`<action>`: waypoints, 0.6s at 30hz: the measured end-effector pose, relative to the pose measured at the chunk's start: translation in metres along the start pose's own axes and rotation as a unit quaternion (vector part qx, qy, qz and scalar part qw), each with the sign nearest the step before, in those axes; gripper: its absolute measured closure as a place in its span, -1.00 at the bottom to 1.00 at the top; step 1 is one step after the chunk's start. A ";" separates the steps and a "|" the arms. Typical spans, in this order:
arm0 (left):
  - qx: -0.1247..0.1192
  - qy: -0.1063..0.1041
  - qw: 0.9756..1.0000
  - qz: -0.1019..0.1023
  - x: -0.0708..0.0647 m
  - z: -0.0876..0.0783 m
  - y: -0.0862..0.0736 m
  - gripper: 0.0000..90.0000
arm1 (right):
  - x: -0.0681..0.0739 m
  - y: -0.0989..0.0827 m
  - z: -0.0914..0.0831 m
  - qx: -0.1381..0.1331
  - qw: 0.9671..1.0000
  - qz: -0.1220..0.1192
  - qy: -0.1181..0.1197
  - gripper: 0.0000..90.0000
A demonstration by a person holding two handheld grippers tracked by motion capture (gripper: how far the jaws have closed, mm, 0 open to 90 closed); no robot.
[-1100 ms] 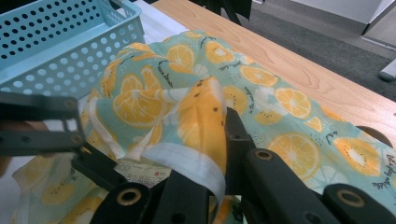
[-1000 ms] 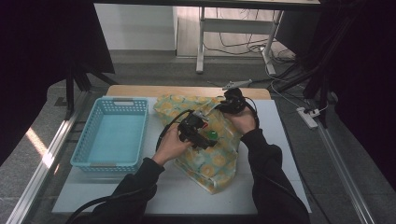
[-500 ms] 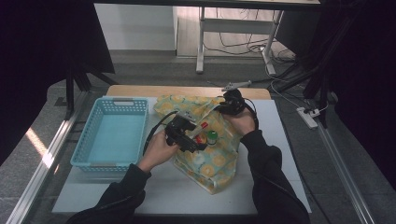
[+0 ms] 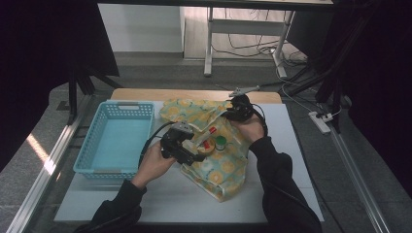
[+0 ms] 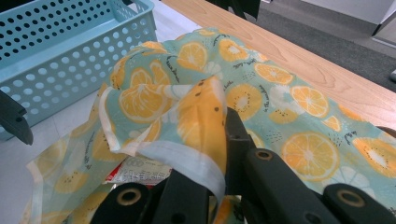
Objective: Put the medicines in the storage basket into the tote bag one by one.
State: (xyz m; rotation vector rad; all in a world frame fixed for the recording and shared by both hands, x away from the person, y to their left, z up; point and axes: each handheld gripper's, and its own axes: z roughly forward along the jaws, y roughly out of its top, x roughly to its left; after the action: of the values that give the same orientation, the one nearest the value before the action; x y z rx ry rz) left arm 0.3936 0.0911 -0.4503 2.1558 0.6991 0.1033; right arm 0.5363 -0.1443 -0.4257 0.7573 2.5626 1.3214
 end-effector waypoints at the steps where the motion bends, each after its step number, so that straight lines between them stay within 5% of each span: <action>1: 0.002 0.001 1.000 0.001 -0.001 0.000 -0.002 -1.00 | 0.000 0.000 0.000 -0.001 1.000 0.001 0.002 0.99; 18: 0.010 0.011 1.000 0.002 -0.010 0.001 -0.027 -1.00 | 0.003 0.000 -0.002 -0.003 1.000 -0.005 0.003 0.99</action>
State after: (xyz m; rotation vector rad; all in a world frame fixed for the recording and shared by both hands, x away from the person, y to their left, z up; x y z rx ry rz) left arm 0.3737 0.0987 -0.4691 2.1782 0.7118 0.1219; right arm 0.5329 -0.1440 -0.4247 0.7389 2.5634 1.3289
